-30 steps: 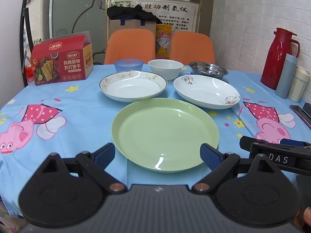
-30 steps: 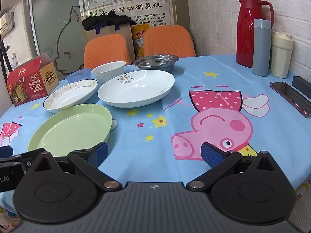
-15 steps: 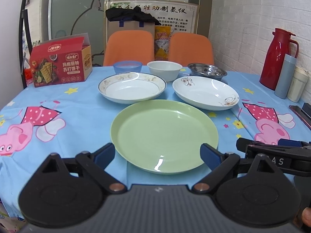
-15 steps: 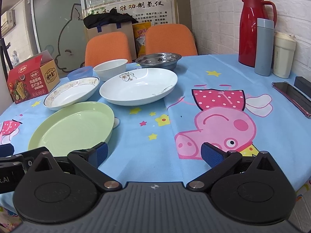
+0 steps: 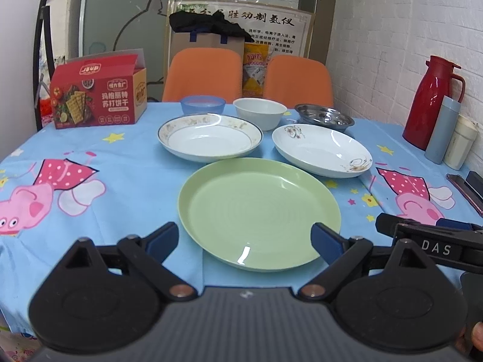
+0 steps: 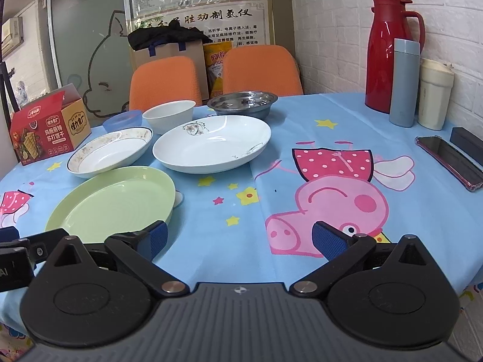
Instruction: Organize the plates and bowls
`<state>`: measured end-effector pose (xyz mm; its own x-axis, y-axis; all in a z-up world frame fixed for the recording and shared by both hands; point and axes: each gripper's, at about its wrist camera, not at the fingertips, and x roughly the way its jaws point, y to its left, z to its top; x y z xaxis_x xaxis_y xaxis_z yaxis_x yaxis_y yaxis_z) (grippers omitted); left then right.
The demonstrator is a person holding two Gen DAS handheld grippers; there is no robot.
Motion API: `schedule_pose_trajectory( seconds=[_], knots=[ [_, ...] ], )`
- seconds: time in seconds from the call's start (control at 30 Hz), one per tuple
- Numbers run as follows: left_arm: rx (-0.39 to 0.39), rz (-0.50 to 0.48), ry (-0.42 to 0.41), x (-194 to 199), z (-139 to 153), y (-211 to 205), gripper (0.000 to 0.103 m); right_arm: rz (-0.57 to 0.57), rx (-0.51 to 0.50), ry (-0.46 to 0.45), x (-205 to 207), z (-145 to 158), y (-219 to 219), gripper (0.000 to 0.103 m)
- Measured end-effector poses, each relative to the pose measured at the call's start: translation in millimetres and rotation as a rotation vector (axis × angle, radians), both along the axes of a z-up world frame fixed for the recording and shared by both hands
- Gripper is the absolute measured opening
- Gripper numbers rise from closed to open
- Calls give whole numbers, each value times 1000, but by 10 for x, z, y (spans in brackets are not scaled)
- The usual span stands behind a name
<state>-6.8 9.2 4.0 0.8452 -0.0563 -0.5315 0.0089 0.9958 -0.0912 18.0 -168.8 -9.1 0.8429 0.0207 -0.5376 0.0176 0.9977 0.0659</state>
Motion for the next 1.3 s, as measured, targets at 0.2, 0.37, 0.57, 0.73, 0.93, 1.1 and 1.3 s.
schedule_pose_trajectory(
  seconds=[0.2, 0.37, 0.57, 0.73, 0.93, 1.1, 1.3],
  knots=[
    [9, 1, -10, -45, 12, 6, 93, 12, -1, 3, -5, -11, 33, 103],
    [16, 3, -28, -79, 42, -4, 93, 11, 0, -18, -38, 26, 31, 103],
    [29, 4, -24, -80, 23, -28, 93, -3, 16, -70, -102, 76, -5, 103],
    [34, 9, -18, -53, -3, -31, 93, -25, 27, -100, -131, 92, -25, 103],
    [31, 7, -7, -12, -28, -18, 93, 9, 32, -77, -73, 51, 5, 103],
    [22, 3, -1, 47, -34, 6, 93, 34, 26, -65, -33, 18, 39, 103],
    [29, 5, 26, 176, 6, 35, 93, 36, 54, -65, 43, 36, 14, 103]
  ],
)
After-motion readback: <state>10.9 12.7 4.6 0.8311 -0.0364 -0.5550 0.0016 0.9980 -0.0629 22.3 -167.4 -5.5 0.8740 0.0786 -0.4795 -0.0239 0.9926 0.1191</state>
